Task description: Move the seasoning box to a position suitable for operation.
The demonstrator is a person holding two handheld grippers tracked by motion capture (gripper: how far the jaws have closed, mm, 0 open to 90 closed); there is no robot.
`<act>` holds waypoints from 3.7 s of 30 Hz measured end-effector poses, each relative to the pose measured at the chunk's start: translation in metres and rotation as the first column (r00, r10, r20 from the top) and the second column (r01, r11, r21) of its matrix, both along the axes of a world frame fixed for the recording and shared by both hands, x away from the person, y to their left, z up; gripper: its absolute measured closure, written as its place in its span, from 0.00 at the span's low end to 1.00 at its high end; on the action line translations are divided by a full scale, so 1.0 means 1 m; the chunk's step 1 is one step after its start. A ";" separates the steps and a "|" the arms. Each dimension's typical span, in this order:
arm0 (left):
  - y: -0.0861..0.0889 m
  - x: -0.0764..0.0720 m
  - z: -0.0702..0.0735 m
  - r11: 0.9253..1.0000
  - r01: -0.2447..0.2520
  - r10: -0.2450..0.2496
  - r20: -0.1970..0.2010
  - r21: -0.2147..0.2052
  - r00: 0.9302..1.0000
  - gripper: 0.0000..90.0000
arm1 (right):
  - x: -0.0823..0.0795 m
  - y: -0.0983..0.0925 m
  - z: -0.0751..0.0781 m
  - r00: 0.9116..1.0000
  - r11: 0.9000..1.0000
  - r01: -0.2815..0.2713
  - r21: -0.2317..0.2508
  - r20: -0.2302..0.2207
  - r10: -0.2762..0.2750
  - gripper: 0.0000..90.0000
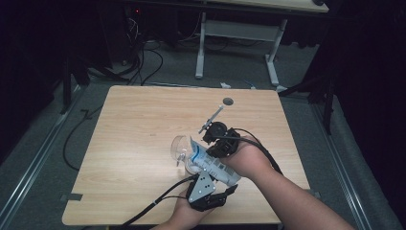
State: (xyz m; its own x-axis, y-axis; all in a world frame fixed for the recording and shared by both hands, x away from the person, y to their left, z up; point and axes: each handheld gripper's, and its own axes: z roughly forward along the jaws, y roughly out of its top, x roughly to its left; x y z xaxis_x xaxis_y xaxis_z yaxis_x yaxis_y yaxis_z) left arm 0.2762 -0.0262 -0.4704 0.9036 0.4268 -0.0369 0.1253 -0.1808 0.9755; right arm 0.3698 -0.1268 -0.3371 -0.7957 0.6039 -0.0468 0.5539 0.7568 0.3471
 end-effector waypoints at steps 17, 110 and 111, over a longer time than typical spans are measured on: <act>0.003 -0.003 -0.008 1.000 0.011 -0.011 0.003 0.023 1.000 0.59 | -0.004 -0.001 -0.003 1.000 1.000 -0.003 -0.002 -0.011 0.002 1.00; 0.114 0.013 -0.046 0.983 -0.129 0.137 -0.059 0.131 0.989 0.55 | -0.017 -0.020 -0.003 0.999 0.999 0.027 0.023 -0.022 -0.027 1.00; 0.118 0.014 -0.044 0.982 -0.138 0.146 -0.053 0.131 0.988 0.55 | -0.017 -0.020 -0.003 0.999 0.999 0.029 0.024 -0.023 -0.028 1.00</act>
